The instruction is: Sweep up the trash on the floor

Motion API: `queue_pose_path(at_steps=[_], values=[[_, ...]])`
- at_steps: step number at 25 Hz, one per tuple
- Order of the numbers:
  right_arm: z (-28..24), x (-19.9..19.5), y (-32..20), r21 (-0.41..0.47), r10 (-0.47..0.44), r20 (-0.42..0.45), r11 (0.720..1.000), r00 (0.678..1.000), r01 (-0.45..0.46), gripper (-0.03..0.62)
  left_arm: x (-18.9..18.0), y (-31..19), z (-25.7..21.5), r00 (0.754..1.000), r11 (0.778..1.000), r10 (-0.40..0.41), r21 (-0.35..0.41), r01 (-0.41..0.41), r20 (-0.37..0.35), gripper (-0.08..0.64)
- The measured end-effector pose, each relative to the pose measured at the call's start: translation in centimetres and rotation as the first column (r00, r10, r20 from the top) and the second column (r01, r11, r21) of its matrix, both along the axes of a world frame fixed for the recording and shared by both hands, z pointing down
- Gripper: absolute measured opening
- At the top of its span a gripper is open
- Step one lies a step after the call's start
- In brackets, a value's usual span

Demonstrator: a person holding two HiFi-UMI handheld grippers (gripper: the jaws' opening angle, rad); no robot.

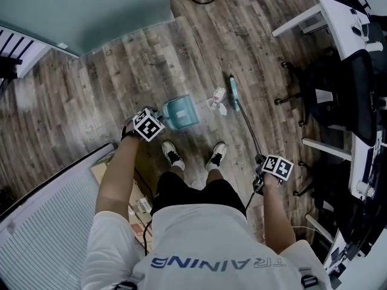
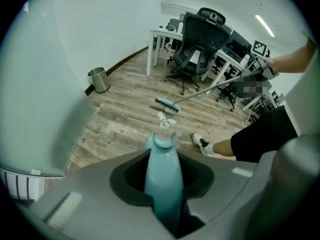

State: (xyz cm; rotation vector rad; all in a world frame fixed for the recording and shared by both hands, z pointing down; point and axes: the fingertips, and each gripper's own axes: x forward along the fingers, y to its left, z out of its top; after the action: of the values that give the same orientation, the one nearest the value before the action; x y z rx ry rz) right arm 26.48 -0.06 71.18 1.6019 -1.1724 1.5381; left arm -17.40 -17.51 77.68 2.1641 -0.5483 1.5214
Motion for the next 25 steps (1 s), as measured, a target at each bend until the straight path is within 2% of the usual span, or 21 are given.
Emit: queue_pose_path(at_steps=[9, 13, 15, 17, 25], values=[[4.2, 4.6, -5.7, -0.04, -0.026, -0.169, 0.999, 0.985, 0.02, 0.11, 0.0, -0.3, -0.4, 1.0, 1.0, -0.016, 0.006, 0.016, -0.011, 0.091], [8.7, 4.5, -6.4, -0.131, -0.094, -0.24, 0.989, 0.966, 0.063, 0.11, 0.2, -0.2, -0.3, 1.0, 1.0, -0.012, 0.005, 0.012, -0.009, 0.091], [10.6, 3.0, -5.7, -0.196, -0.135, -0.232, 0.977, 0.963, 0.09, 0.11, 0.1, -0.3, -0.3, 1.0, 1.0, -0.01, 0.012, 0.011, -0.009, 0.091], [11.8, 1.2, -4.7, -0.224, -0.16, -0.221, 0.969, 0.962, 0.109, 0.11, -0.1, -0.3, -0.3, 1.0, 1.0, -0.01, 0.016, 0.01, -0.009, 0.091], [12.3, -0.5, -1.9, -0.202, -0.149, -0.219, 0.974, 0.964, 0.104, 0.11, -0.1, -0.1, -0.3, 1.0, 1.0, -0.008, 0.02, 0.008, -0.004, 0.091]])
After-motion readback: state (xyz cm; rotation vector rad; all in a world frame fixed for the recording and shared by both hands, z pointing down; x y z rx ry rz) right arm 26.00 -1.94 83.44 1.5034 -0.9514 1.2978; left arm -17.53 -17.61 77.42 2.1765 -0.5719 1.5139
